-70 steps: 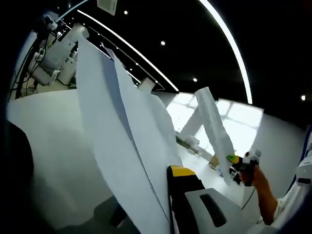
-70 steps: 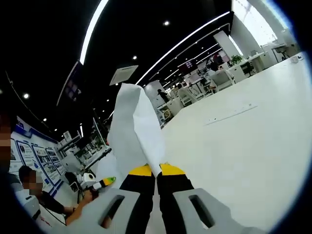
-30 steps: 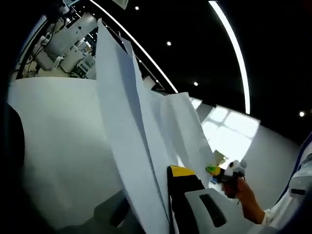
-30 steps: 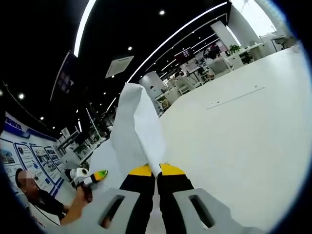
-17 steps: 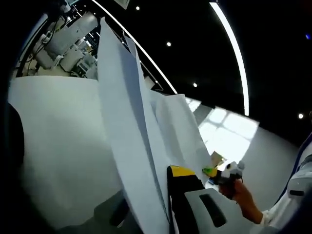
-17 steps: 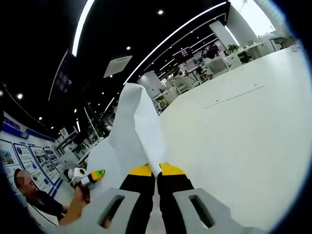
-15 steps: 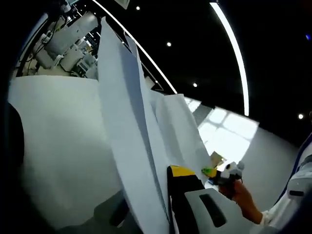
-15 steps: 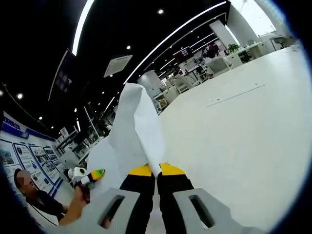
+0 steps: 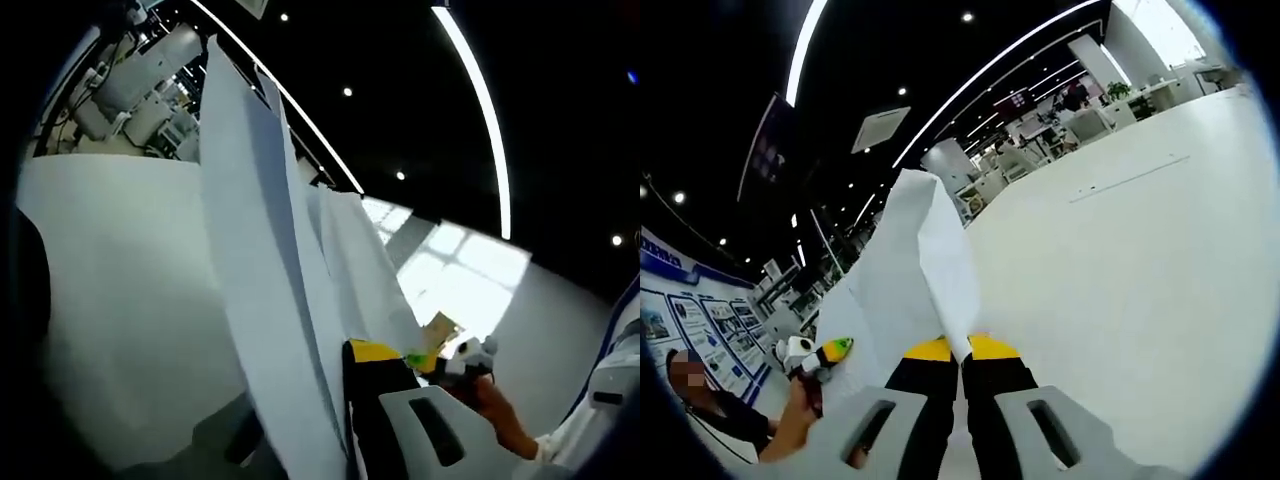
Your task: Organize the stack of printing papers by aligning and flattening the scattered papers on the table
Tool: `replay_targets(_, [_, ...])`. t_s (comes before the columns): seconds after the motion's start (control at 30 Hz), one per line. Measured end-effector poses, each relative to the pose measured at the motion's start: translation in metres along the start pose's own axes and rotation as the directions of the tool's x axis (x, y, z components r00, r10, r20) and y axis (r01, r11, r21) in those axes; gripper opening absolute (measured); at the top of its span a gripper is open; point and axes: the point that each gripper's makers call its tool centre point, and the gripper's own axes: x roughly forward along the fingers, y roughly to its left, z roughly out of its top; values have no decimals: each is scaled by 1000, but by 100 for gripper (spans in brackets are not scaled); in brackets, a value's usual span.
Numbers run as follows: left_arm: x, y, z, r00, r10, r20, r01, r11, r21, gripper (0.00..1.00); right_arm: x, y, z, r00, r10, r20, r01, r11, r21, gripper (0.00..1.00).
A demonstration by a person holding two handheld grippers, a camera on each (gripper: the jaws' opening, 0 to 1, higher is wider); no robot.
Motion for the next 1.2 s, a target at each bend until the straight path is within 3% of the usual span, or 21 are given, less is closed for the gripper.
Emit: replay_targets(1.2, [-2, 1, 14, 998, -22, 66, 25, 999, -40, 15, 16, 17, -24, 998, 48, -49, -46, 998, 32, 0])
